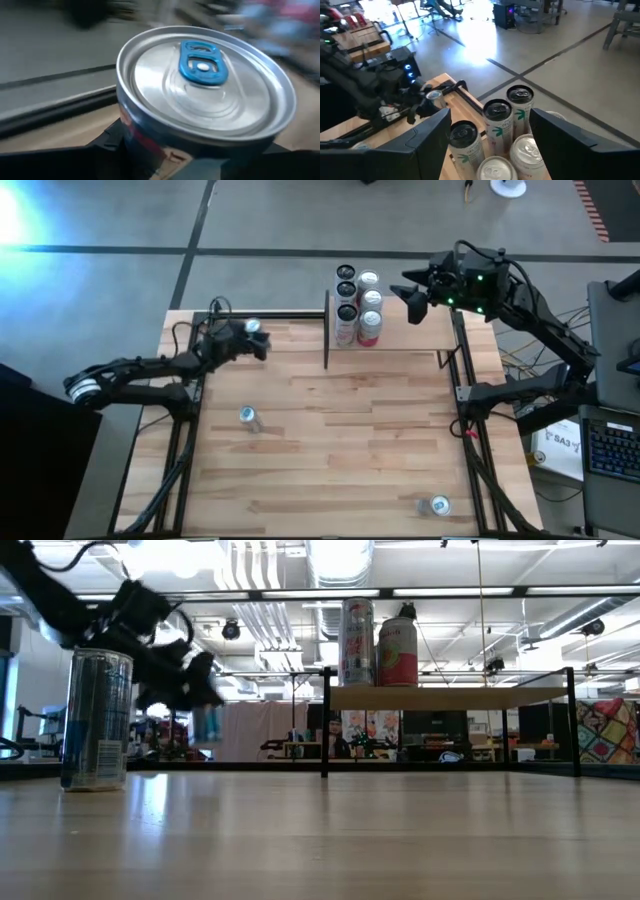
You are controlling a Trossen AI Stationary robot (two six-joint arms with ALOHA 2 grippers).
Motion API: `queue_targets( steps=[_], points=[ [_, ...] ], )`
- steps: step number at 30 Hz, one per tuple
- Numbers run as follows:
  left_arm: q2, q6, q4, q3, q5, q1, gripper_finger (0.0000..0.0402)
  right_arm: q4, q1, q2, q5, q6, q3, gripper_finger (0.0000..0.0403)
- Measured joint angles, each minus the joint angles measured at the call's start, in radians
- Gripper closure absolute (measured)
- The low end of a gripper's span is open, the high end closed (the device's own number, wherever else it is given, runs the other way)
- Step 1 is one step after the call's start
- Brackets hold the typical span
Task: Place canned beverage on shelf
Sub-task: Put the top blue soda can on the shelf
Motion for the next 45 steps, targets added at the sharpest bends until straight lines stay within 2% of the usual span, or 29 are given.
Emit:
queue_targets(
  steps=[3, 5, 11, 13, 17, 21, 27, 32, 34, 38, 45],
  points=[
    [-0.009, 0.083, -0.128, 0.126, 0.236, 0.0, 0.0221, -0.017, -0.002, -0.008, -0.063, -0.003, 0.0, 0.015],
    [-0.014, 0.129, -0.274, 0.229, 0.374, -0.001, 0.0204, -0.037, -0.003, -0.008, -0.118, -0.007, 0.0, 0.0156],
    [-0.018, 0.24, -0.71, 0.548, 0.717, -0.001, 0.0198, -0.048, -0.003, 0.025, -0.226, 0.013, 0.0, 0.0167],
    [-0.012, 0.245, -0.783, 0.634, 0.773, -0.004, 0.0199, -0.046, -0.003, 0.043, -0.227, 0.013, 0.0, 0.0167],
    [0.007, 0.232, -0.829, 0.761, 0.76, -0.027, 0.0199, -0.027, -0.003, 0.08, -0.226, 0.029, 0.0, 0.0156],
    [0.057, 0.23, -0.822, 0.879, 0.639, -0.088, 0.0199, 0.028, -0.003, 0.105, -0.238, 0.032, 0.0, 0.0131],
    [0.222, 0.231, -0.854, 1.094, 0.543, -0.17, 0.0199, 0.206, -0.01, 0.139, -0.437, 0.022, 0.0, 0.0086],
    [0.386, 0.248, -1.003, 1.3, 0.457, -0.226, 0.0199, 0.271, -0.016, 0.214, -0.462, -0.007, 0.0, 0.0055],
    [0.44, 0.26, -1.059, 1.379, 0.437, -0.245, 0.0199, 0.296, -0.02, 0.248, -0.478, -0.006, 0.0, 0.0046],
    [0.519, 0.313, -1.159, 1.525, 0.438, -0.277, 0.0198, 0.351, -0.031, 0.298, -0.579, 0.018, 0.0, 0.0039],
    [0.608, 0.35, -1.247, 1.687, 0.436, -0.288, 0.0198, 0.416, -0.033, 0.319, -0.649, -0.014, 0.0, 0.0039]
  ],
)
